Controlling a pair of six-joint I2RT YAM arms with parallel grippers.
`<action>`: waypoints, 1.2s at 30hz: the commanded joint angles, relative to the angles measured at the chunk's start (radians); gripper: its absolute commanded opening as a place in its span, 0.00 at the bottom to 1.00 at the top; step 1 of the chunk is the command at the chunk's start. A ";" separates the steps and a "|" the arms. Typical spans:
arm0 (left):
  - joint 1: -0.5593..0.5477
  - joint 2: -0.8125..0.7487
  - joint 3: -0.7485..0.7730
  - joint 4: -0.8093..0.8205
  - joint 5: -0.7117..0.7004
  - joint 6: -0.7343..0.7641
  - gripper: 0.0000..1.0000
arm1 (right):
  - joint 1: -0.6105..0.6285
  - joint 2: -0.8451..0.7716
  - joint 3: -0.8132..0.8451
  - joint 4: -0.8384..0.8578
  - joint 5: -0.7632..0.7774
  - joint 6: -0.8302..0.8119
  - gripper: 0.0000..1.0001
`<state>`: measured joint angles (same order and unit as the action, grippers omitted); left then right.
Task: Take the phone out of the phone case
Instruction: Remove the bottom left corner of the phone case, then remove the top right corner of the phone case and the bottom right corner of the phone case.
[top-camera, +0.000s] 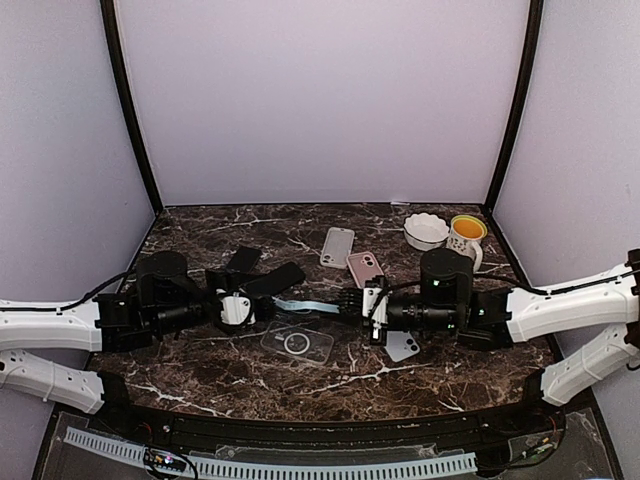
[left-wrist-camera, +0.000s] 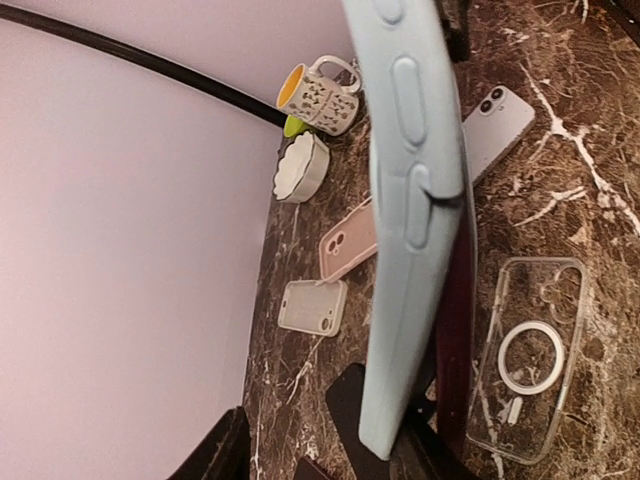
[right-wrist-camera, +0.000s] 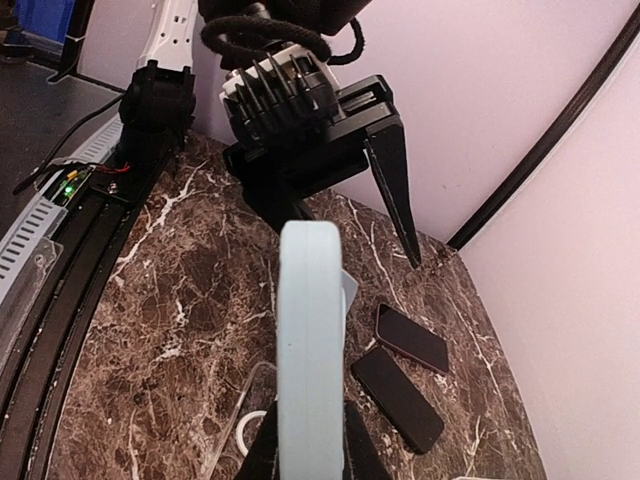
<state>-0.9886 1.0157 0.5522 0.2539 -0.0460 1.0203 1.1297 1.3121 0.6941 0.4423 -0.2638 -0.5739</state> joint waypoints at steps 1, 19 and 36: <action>0.025 0.013 0.038 0.129 -0.059 -0.019 0.50 | -0.009 -0.070 0.021 0.278 0.093 0.068 0.00; 0.314 -0.104 0.097 0.114 0.215 -0.332 0.65 | -0.169 -0.146 0.085 0.210 0.296 0.334 0.00; 0.432 -0.141 0.139 0.249 0.685 -0.892 0.69 | -0.171 -0.045 0.242 0.415 0.007 0.658 0.00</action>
<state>-0.5716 0.9066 0.6685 0.4206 0.4107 0.2878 0.9611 1.2518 0.8871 0.6575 -0.1207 -0.0326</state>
